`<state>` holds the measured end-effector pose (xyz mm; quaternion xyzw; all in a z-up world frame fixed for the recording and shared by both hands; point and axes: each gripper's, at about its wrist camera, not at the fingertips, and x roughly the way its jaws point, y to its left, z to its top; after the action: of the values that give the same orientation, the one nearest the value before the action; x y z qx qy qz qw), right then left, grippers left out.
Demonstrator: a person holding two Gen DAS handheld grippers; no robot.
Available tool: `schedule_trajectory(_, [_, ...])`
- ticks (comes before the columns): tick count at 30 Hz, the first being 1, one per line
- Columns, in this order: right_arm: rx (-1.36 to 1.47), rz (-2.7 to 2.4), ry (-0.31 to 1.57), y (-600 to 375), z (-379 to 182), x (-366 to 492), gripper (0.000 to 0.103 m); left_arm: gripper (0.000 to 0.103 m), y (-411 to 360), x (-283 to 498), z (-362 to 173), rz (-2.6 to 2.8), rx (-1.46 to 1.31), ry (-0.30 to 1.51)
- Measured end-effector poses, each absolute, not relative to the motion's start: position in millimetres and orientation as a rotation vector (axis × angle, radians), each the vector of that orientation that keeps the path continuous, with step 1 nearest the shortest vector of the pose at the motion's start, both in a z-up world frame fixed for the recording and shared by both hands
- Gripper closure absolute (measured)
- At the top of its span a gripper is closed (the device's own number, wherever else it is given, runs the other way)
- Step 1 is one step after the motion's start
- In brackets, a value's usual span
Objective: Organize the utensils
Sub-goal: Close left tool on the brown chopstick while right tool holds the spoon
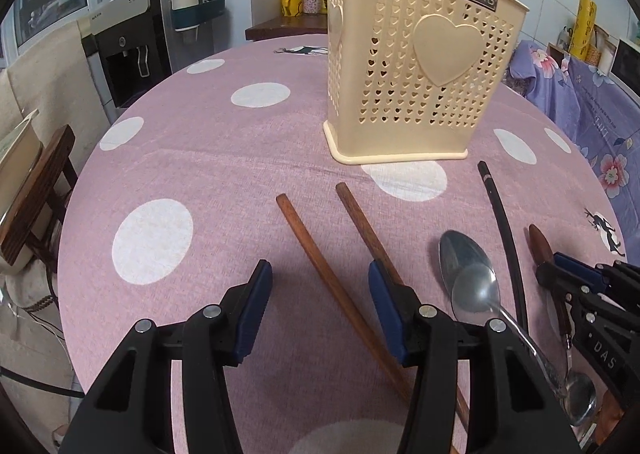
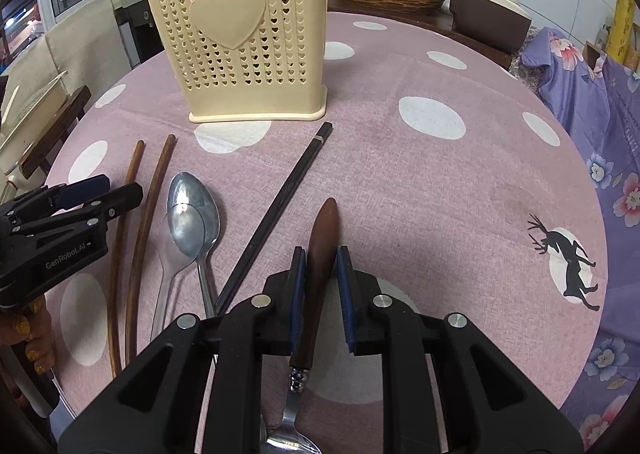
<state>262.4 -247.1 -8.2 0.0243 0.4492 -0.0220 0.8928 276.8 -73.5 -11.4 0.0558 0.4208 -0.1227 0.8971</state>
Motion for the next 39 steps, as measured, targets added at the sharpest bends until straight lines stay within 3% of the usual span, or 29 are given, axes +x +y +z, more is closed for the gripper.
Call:
schedule_trajectory(7, [0.040, -0.049, 0.926, -242.2, -8.9, 266.9, 0.086, 0.053, -79.9, 291.1, -10.5, -0.238, 0.115, 0.886])
schedule_trajectory(19, [0.056, -0.032, 0.926, -243.6, -8.0, 272.0, 0.087, 0.089, -84.5, 309.0, -9.8, -0.199, 0.157, 0.878])
schedule_trajectory(39, [0.180, 0.004, 0.839, -266.2, 12.9, 271.8, 0.087, 0.095, -71.8, 322.4, -4.6, -0.227, 0.013, 0.891])
